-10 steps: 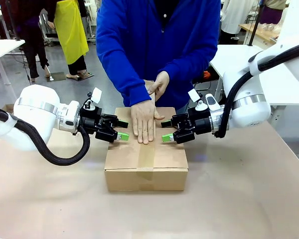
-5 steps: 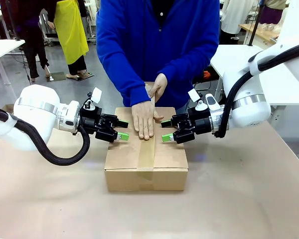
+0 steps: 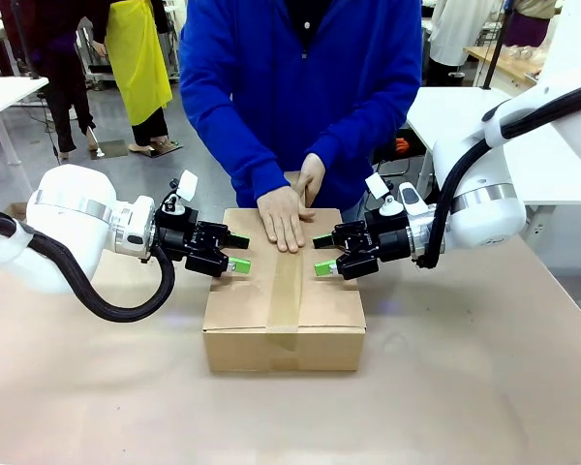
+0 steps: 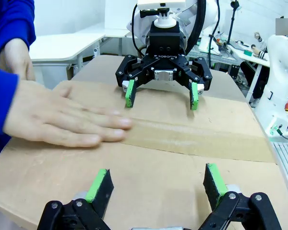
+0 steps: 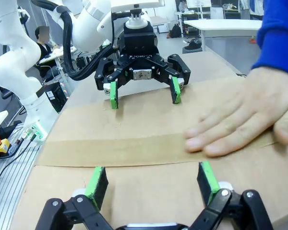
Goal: Pack the gift set into the box.
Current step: Press and hold the closed box until the human finishes sealing it.
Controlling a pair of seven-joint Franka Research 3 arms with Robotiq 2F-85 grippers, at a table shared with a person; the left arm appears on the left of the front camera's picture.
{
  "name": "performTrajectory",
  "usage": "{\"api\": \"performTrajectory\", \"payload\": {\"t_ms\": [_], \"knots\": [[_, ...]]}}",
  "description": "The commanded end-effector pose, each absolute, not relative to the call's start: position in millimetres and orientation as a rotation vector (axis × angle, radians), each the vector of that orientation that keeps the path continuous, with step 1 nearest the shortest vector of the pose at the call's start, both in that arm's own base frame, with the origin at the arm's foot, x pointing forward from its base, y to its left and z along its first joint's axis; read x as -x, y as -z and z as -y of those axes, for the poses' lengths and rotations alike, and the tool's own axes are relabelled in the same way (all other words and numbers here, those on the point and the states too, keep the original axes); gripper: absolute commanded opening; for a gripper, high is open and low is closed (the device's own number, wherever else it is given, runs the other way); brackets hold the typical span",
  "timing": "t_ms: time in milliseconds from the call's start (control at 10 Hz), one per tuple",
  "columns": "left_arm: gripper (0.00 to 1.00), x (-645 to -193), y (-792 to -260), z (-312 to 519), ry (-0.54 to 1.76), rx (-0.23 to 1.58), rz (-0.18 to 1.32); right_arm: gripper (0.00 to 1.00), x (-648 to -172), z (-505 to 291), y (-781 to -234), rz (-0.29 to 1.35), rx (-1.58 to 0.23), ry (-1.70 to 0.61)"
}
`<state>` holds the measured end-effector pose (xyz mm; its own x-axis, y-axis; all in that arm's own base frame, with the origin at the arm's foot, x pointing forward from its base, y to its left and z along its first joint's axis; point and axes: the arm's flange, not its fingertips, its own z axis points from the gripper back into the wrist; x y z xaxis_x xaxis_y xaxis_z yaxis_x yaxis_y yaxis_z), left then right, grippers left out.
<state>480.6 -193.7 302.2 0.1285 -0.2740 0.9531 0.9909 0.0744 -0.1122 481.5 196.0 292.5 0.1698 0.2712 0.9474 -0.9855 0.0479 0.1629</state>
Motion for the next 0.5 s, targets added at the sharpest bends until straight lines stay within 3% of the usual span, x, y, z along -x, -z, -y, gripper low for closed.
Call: {"api": "performTrajectory", "payload": {"t_ms": [0,400], "knots": [[1.0,-479.6,-300.0,192.4,1.202,1.016,0.943,1.0,-481.6,-197.4,-292.8,0.897,-1.066,-1.188],[1.0,-479.6,-300.0,192.4,1.202,1.016,0.943,1.0,-481.6,-197.4,-292.8,0.897,-1.066,-1.188]]}}
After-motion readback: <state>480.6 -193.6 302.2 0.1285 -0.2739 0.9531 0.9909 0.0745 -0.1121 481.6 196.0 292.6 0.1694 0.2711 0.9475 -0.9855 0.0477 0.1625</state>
